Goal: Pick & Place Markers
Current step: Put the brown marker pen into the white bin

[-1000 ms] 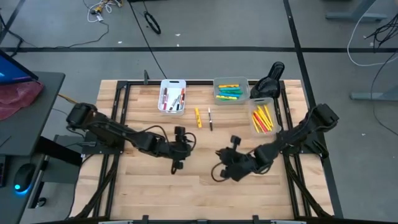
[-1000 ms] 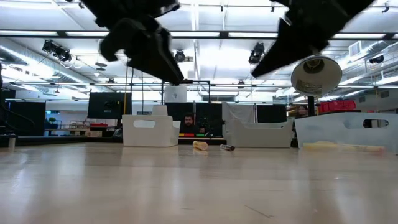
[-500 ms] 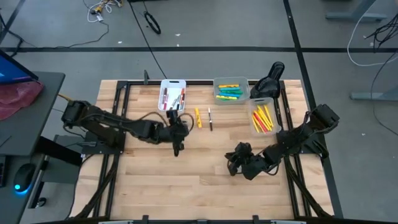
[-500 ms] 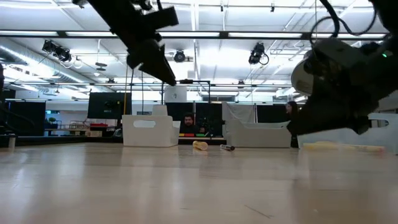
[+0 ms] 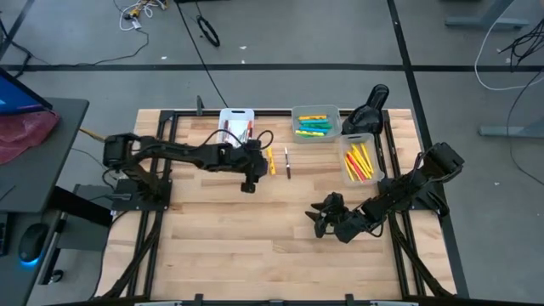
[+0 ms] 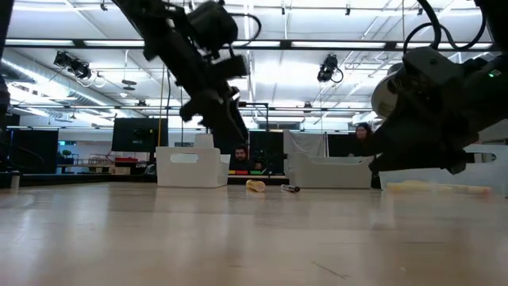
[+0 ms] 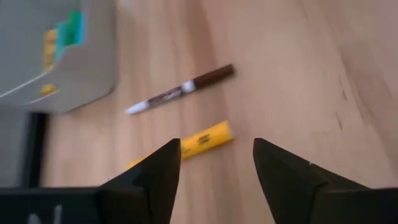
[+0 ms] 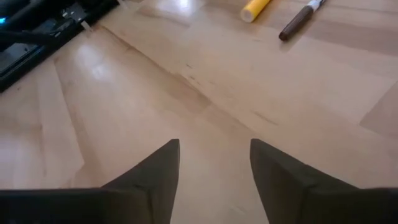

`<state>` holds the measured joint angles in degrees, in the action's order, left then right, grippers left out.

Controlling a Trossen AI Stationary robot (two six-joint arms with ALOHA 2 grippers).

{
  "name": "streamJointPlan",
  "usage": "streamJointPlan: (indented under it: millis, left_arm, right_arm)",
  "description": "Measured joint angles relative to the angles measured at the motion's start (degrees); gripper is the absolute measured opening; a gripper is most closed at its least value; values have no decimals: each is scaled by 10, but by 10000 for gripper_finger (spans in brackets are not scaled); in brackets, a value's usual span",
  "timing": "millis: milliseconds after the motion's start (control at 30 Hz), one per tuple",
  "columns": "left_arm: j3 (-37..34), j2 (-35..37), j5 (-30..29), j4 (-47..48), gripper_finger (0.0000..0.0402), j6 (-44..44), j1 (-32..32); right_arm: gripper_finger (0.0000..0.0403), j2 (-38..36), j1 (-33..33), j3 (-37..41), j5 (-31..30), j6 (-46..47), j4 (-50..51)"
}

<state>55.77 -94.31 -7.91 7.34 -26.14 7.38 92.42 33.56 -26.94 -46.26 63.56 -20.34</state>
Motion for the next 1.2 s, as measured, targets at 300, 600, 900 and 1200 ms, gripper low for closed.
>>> streamJointPlan:
  millis: [300, 600, 900, 1200]
  left_arm:
    - [81, -121, 63, -33, 282, -14, -5]
    - [170, -209, 131, -13, 291, -95, -5]
    - [215, -260, 126, -16, 280, -104, 14]
    - [219, -267, 163, -12, 249, -91, 66]
  right_arm:
    - [199, 0, -2, 0, -9, -5, -1]
    - [199, 0, -1, 0, 33, -24, -13]
    - [199, 0, -1, 0, 32, -28, -22]
    - [199, 0, -1, 0, 32, -35, -31]
